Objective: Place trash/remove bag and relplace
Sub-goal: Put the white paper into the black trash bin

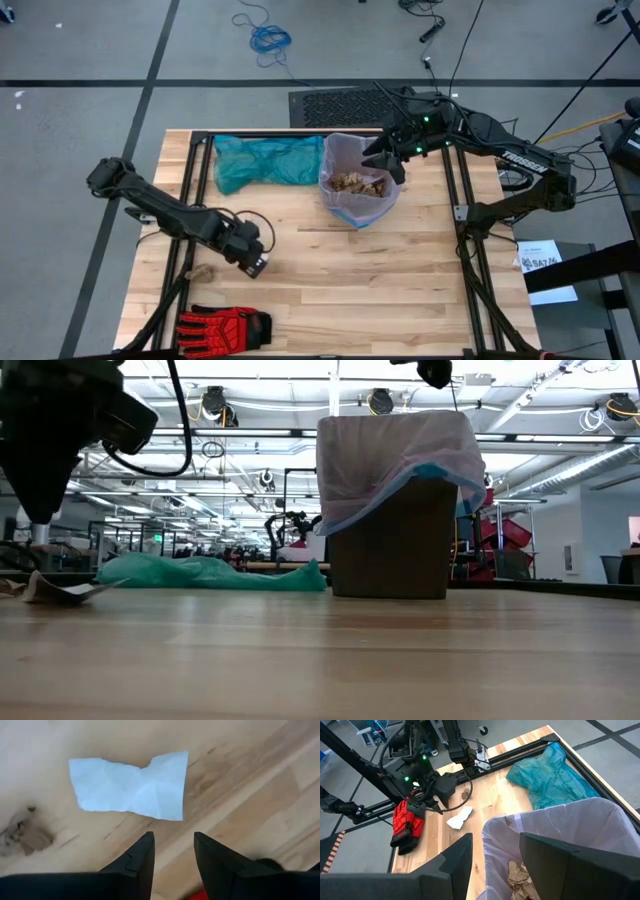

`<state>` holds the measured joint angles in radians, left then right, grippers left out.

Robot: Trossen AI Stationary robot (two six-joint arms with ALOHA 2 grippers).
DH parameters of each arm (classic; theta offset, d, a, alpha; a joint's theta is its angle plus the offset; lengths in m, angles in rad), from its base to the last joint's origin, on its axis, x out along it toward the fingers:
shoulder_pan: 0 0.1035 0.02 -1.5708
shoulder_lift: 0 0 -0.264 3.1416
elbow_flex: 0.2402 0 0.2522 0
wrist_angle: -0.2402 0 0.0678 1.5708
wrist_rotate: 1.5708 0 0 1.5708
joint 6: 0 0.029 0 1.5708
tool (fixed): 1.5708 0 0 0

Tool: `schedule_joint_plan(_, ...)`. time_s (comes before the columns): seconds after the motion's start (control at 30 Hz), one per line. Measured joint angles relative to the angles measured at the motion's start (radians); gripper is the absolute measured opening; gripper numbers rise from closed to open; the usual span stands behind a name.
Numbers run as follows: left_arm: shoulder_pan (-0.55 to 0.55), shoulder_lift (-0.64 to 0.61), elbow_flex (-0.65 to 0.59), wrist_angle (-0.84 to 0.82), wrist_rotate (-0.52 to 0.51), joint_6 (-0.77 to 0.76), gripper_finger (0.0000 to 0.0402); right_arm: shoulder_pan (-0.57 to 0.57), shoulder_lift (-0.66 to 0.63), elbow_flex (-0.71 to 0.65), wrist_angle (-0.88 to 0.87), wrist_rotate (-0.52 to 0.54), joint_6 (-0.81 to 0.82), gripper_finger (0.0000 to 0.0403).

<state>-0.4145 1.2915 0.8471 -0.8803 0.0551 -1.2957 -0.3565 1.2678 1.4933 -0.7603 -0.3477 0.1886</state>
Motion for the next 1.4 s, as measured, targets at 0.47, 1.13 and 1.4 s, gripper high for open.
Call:
schedule_joint_plan(0.47,-0.053,0.138,-0.001,0.01,-0.021,0.291,0.0134,0.0,0.0,0.0,0.0,0.0,0.007,0.0157)
schedule_joint_plan(1.13,0.017,0.242,0.025,0.004,-0.116,0.317,0.0009,0.0,0.0,0.0,0.0,0.005,0.035,0.0157)
schedule_joint_plan(1.4,0.036,0.085,0.135,-0.04,-0.248,0.306,0.0001,0.0,0.0,0.0,0.0,0.005,0.035,0.0157)
